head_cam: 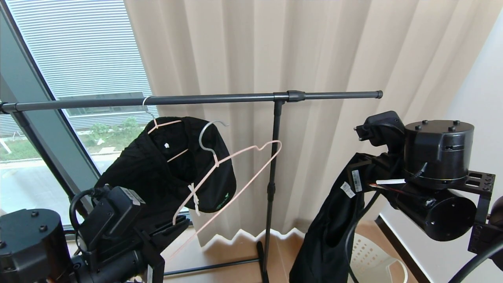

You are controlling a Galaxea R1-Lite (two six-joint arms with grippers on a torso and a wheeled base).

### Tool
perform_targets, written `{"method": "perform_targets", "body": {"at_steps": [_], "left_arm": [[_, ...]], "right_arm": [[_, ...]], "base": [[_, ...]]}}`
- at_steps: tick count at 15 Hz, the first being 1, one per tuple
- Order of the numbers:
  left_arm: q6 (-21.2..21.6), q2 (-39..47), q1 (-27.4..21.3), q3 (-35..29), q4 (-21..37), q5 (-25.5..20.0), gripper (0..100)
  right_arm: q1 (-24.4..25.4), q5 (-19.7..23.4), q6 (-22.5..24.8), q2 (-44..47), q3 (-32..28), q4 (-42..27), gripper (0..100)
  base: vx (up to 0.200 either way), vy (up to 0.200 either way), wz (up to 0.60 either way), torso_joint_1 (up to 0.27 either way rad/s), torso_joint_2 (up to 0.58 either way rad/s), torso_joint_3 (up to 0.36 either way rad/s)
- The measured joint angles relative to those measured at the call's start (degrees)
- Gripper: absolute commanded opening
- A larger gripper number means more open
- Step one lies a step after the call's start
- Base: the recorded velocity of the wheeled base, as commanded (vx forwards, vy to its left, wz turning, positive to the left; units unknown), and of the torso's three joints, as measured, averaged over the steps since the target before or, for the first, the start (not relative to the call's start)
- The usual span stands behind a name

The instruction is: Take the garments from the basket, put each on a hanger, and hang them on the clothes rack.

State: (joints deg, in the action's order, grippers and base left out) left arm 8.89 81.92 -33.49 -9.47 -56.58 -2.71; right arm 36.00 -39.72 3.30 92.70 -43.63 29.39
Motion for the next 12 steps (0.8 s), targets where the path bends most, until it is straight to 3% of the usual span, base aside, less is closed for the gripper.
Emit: {"method": "perform_targets", "body": {"at_steps": [7, 12], "left_arm": [[-0.7, -0.2, -4.9, 4.0, -0.3, -6.2, 0], [-4.1, 0.9, -7.0, 0.9, -0.4, -8.5, 0]], "right_arm": [[-1.7, 0.0, 2.5, 4.3, -6.2, 0.1, 0], [-1.8, 0.1, 2.6, 7.8, -9.5, 0.1, 0]], "base": [[0.0, 0.0, 0.0, 0.0, 0.0, 0.0], [0.0, 0.0, 0.0, 0.0, 0.0, 0.0]]}}
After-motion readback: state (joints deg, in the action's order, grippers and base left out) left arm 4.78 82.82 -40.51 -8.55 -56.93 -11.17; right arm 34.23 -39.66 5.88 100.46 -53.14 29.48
